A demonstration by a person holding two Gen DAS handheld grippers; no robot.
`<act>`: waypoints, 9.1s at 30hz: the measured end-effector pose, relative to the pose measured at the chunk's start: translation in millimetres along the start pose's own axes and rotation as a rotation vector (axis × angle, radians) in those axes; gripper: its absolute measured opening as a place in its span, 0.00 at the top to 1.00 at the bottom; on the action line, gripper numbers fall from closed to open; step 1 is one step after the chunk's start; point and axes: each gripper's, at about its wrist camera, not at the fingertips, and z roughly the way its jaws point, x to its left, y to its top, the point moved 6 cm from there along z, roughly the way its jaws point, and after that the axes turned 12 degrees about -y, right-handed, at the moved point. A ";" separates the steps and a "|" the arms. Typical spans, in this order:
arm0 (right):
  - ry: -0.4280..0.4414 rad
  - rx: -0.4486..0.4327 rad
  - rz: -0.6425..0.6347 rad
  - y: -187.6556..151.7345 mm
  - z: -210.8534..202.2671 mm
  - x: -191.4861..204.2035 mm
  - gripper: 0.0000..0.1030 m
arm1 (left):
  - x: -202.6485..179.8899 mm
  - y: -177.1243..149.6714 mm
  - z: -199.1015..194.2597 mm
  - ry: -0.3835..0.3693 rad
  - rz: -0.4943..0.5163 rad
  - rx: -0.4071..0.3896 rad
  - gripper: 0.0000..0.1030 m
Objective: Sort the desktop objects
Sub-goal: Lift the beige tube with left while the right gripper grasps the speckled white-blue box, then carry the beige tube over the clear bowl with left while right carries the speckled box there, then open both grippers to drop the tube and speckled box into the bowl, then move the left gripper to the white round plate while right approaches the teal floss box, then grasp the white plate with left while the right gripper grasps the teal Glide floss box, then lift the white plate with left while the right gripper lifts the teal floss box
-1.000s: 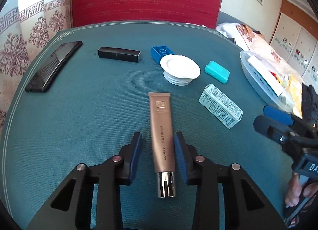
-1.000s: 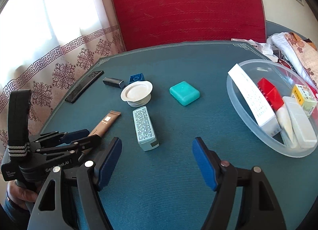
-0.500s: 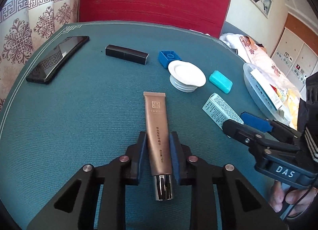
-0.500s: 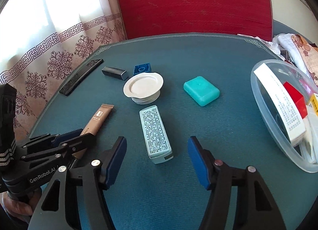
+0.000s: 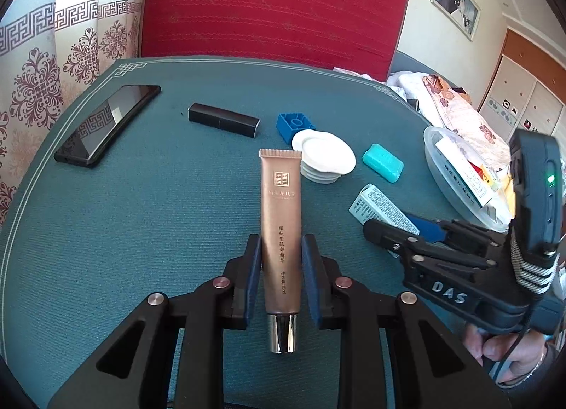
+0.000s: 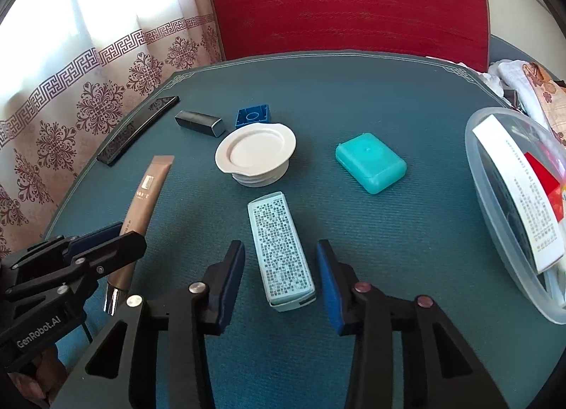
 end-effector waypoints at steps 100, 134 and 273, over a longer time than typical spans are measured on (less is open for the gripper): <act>-0.147 -0.202 0.427 -5.4 -81.3 -232.1 0.74 | -250.7 72.7 118.0 -0.262 0.253 0.090 0.75; -0.124 -0.234 0.412 -4.2 -88.6 -212.3 0.35 | -176.4 55.3 90.4 -0.110 0.145 0.057 0.28; -0.100 -0.003 -0.023 -3.6 -0.6 -20.6 0.35 | 5.6 53.8 69.6 0.014 -0.124 -0.058 0.33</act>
